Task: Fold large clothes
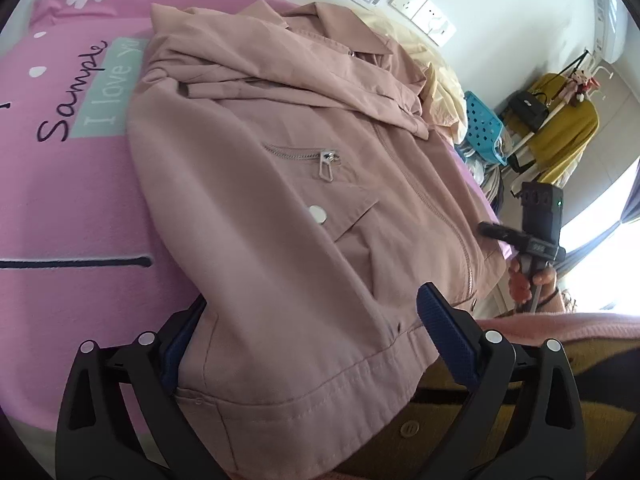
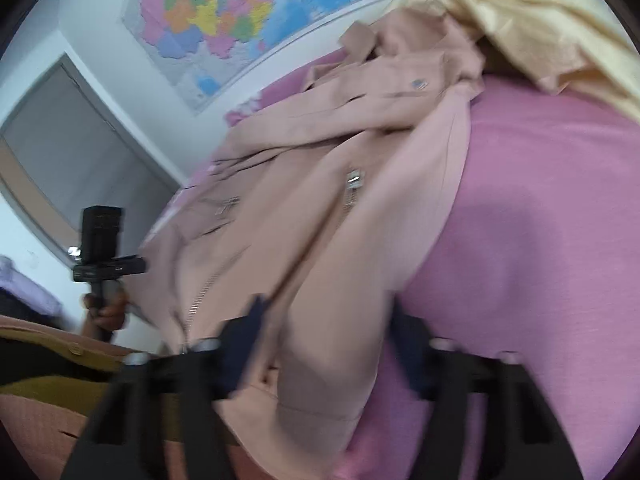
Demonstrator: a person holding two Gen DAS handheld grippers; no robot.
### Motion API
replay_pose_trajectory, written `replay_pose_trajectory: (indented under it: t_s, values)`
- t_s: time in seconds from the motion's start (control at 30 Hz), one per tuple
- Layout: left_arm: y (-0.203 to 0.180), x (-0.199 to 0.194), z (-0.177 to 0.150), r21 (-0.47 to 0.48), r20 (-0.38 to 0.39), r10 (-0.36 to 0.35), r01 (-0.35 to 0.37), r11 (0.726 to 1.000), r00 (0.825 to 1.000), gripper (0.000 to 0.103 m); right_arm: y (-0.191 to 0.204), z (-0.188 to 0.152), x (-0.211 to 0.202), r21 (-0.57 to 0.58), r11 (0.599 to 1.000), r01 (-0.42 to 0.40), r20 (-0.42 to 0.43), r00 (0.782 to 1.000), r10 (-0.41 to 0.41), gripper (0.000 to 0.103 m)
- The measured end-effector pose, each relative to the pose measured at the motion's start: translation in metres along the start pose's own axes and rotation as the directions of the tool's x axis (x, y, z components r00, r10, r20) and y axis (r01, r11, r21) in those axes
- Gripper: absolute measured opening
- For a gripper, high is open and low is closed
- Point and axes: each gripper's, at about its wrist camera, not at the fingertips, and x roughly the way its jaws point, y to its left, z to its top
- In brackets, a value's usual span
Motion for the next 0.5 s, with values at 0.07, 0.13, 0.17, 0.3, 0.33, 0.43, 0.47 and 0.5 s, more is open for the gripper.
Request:
replay_pose_trajectory:
  t_s: [0.07, 0.13, 0.17, 0.3, 0.33, 0.43, 0.47, 0.5]
  values:
    - [0.002, 0.004, 0.005, -0.048, -0.004, -0.001, 0.001, 0.999, 1.000, 0.044, 0.002, 0.002, 0.003, -0.014, 1.000, 0.013, 0.004, 1.000, -0.013, 0.018]
    - [0.005, 0.007, 0.007, -0.111, 0.008, -0.008, 0.009, 0.994, 1.000, 0.023, -0.003, 0.004, 0.001, 0.042, 0.999, -0.003, 0.012, 1.000, 0.003, 0.008]
    - [0.001, 0.006, 0.008, -0.109, 0.026, 0.003, 0.000, 0.994, 1.000, 0.016, -0.004, 0.002, -0.005, 0.062, 0.997, -0.044, 0.033, 0.999, 0.042, 0.006]
    - [-0.005, -0.025, 0.010, -0.100, 0.100, -0.007, 0.017, 0.995, 0.995, 0.003, 0.013, 0.002, -0.030, 0.036, 0.994, -0.104, 0.088, 0.991, 0.101, 0.005]
    - [-0.004, -0.037, 0.011, -0.099, 0.123, -0.009, 0.021, 0.995, 0.992, 0.002, 0.019, 0.003, -0.038, 0.018, 0.995, -0.098, 0.098, 0.991, 0.096, 0.004]
    - [-0.004, -0.072, 0.010, -0.111, 0.189, 0.001, 0.021, 0.994, 0.982, 0.002, 0.039, 0.005, -0.069, -0.018, 0.989, -0.149, 0.159, 0.976, 0.150, 0.004]
    - [-0.004, -0.083, 0.008, -0.111, 0.206, -0.010, 0.033, 0.993, 0.978, 0.002, 0.043, 0.005, -0.076, -0.031, 0.986, -0.164, 0.170, 0.971, 0.167, 0.004]
    - [-0.005, -0.091, 0.005, -0.109, 0.218, -0.015, 0.040, 0.993, 0.976, 0.002, 0.054, 0.004, -0.086, -0.063, 0.982, -0.181, 0.183, 0.965, 0.189, 0.004]
